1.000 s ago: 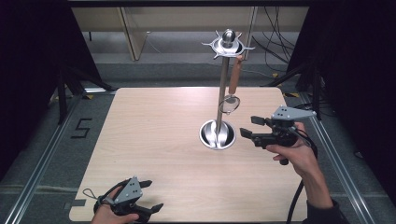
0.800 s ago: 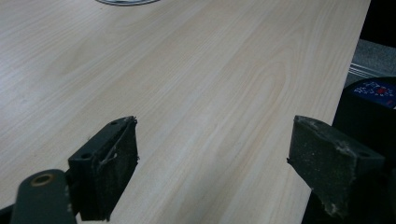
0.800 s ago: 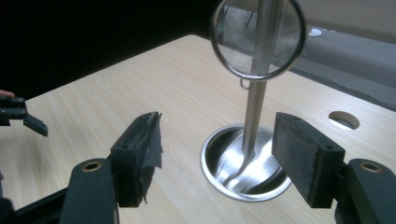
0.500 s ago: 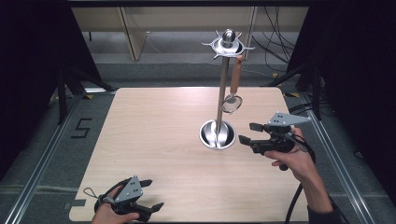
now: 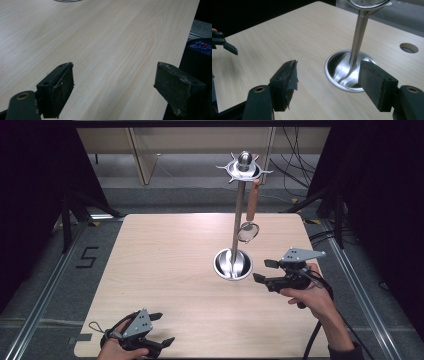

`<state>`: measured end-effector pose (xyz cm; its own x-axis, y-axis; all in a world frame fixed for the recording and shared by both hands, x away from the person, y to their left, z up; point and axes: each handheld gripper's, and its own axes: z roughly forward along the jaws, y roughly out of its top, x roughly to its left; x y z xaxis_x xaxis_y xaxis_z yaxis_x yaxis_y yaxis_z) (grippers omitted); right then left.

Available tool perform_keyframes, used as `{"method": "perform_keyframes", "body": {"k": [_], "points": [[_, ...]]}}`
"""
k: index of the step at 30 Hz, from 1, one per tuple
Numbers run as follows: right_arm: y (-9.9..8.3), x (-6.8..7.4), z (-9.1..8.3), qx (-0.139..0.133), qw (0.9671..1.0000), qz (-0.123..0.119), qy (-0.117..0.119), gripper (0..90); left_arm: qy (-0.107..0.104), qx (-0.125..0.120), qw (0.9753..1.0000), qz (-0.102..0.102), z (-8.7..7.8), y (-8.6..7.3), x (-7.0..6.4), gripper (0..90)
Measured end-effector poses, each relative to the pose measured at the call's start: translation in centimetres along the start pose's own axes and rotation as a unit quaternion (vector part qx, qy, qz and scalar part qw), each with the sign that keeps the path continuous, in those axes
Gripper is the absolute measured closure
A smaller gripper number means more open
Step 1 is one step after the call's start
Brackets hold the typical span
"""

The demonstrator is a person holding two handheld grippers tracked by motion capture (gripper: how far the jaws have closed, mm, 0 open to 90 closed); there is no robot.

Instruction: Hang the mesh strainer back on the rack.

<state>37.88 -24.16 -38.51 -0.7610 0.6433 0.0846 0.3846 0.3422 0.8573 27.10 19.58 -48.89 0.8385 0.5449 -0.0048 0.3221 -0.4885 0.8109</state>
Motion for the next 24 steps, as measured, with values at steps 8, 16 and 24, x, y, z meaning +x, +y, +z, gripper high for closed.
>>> {"method": "perform_keyframes", "body": {"k": [8, 16, 24], "points": [[-1.2, 0.6, 0.9, 0.025, 0.9996, 0.006, 0.007, 31.3, -0.002, 0.002, 1.0, 0.0, 0.0, 0.0, 0.0, 15.2], [-2.6, 1.1, 1.8, 0.035, 0.9993, 0.009, 0.014, 30.8, 0.0, 0.002, 1.0, 0.006, 0.1, 0.0, 0.0, 15.2], [-4.2, 1.4, 2.3, 0.042, 0.9989, 0.012, 0.016, 30.4, 0.0, 0.001, 1.0, 0.006, 0.1, 0.0, 0.0, 15.2]]}}
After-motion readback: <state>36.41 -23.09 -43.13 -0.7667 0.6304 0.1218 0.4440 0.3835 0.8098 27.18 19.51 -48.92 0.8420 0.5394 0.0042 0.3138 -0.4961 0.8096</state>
